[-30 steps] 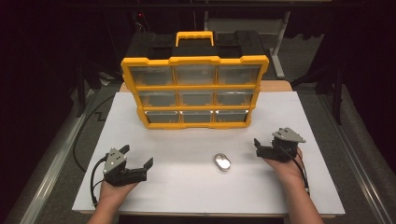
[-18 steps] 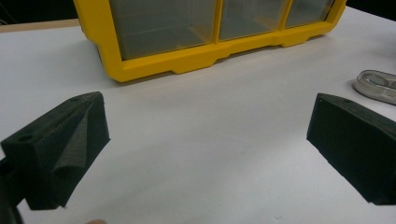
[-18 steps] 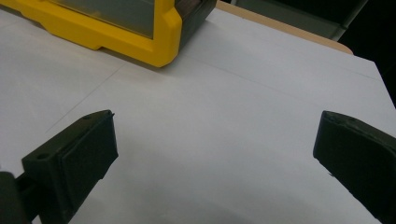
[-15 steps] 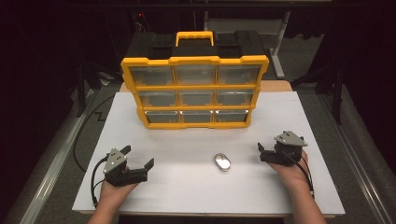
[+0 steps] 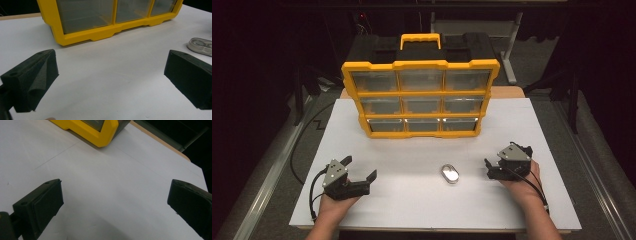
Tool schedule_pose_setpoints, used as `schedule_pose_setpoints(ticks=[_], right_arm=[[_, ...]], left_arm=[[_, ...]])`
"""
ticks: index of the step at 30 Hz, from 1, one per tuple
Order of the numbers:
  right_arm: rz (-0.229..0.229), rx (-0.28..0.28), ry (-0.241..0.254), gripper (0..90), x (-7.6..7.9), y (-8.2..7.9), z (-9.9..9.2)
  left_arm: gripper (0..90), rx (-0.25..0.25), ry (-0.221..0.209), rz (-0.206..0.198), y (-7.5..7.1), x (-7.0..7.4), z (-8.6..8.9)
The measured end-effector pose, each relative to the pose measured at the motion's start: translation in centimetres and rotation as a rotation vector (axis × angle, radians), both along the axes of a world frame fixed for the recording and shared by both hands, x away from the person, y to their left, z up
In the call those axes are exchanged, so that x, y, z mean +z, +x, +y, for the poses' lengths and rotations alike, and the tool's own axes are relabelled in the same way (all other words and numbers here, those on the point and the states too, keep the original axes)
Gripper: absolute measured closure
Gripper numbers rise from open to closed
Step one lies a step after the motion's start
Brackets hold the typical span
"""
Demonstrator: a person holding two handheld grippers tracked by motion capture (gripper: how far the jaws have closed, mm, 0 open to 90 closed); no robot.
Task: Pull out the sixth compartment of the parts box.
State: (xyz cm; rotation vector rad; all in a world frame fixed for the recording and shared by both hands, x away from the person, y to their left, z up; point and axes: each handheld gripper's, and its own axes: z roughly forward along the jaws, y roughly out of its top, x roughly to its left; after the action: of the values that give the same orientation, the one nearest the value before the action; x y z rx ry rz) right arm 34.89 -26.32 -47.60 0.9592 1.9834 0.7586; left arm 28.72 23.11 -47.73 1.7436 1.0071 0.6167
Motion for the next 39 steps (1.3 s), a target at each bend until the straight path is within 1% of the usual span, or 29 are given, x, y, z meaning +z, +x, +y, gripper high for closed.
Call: schedule_pose_setpoints(ticks=[3,4,5,6,7,8,9,11,13,14,16,17,19,20,22,23,24,26,27,29,31,32,34,35,39], right_arm=[[0.003,0.016,-0.032,0.5,0.0,-0.1,0.3],[0.003,0.016,-0.032,0.5,0.0,-0.1,0.3],[0.000,0.023,-0.045,0.5,0.0,-0.2,0.4],[-0.006,0.027,-0.073,0.5,0.0,-0.3,0.6],[-0.006,0.027,-0.073,0.5,0.0,-0.3,0.6],[-0.009,0.029,-0.085,0.5,-0.1,-0.3,0.8],[-0.016,0.038,-0.108,0.5,-0.1,-0.4,0.9],[-0.016,0.039,-0.115,0.5,-0.1,-0.5,1.0],[-0.022,0.048,-0.145,0.5,-0.2,-0.6,1.3],[-0.022,0.048,-0.145,0.5,-0.2,-0.6,1.3],[-0.029,0.055,-0.177,0.5,-0.2,-0.7,1.5],[-0.029,0.055,-0.177,0.5,-0.2,-0.7,1.5],[-0.035,0.064,-0.199,0.5,-0.2,-0.7,1.7],[-0.044,0.071,-0.223,0.5,-0.2,-0.8,1.8],[-0.045,0.071,-0.231,0.5,-0.2,-0.9,1.9],[-0.053,0.079,-0.263,0.5,-0.1,-1.0,2.1],[-0.052,0.081,-0.275,0.5,-0.1,-1.0,2.1],[-0.054,0.079,-0.275,0.5,-0.1,-1.1,2.3],[-0.059,0.081,-0.286,0.5,-0.1,-1.2,2.4],[-0.064,0.091,-0.325,0.5,-0.1,-1.2,2.5],[-0.073,0.100,-0.351,0.5,-0.1,-1.3,2.7],[-0.072,0.103,-0.352,0.5,-0.1,-1.4,2.9],[-0.080,0.114,-0.394,0.5,-0.1,-1.5,3.1],[-0.078,0.113,-0.399,0.5,-0.1,-1.6,3.3],[-0.102,0.136,-0.458,0.5,0.1,-1.9,3.7]], left_arm=[[0.4,0.001,0.006,-0.001,0.0,0.0,0.0],[0.4,0.002,0.008,-0.002,0.0,-0.1,0.0],[0.4,0.000,0.009,-0.002,0.0,0.0,0.0],[0.4,0.001,0.009,-0.003,0.0,0.0,0.0],[0.4,0.002,0.009,-0.005,0.0,0.0,0.0],[0.4,0.003,0.009,-0.006,0.0,0.0,0.0],[0.4,0.004,0.007,-0.005,0.0,0.0,0.0],[0.4,0.004,0.007,-0.005,0.0,0.0,0.0],[0.5,0.001,0.009,-0.004,0.0,0.0,0.0],[0.5,0.000,0.010,-0.003,0.0,0.0,0.0],[0.6,-0.001,0.010,-0.004,0.0,-0.1,0.0],[0.6,-0.001,0.010,-0.004,0.0,-0.1,0.0],[0.6,-0.002,0.011,-0.004,0.0,-0.1,0.0],[0.6,-0.001,0.010,-0.004,0.0,-0.1,0.0],[0.6,-0.001,0.010,-0.004,0.0,-0.1,0.0],[0.6,-0.003,0.013,-0.003,0.0,-0.1,0.0],[0.6,-0.004,0.013,-0.003,0.0,-0.1,0.0],[0.7,-0.004,0.014,-0.003,0.0,-0.1,0.0],[0.7,-0.004,0.014,-0.003,0.0,-0.1,0.0],[0.7,-0.003,0.010,-0.004,-0.1,-0.1,0.0],[0.7,-0.004,0.010,-0.004,-0.1,-0.1,0.0],[0.7,-0.002,0.008,-0.005,-0.1,-0.1,0.0],[0.7,-0.002,0.007,-0.006,-0.1,-0.1,0.0],[0.7,-0.002,0.007,-0.006,-0.1,-0.1,0.0],[0.7,-0.007,0.008,-0.006,0.0,-0.1,0.0]])
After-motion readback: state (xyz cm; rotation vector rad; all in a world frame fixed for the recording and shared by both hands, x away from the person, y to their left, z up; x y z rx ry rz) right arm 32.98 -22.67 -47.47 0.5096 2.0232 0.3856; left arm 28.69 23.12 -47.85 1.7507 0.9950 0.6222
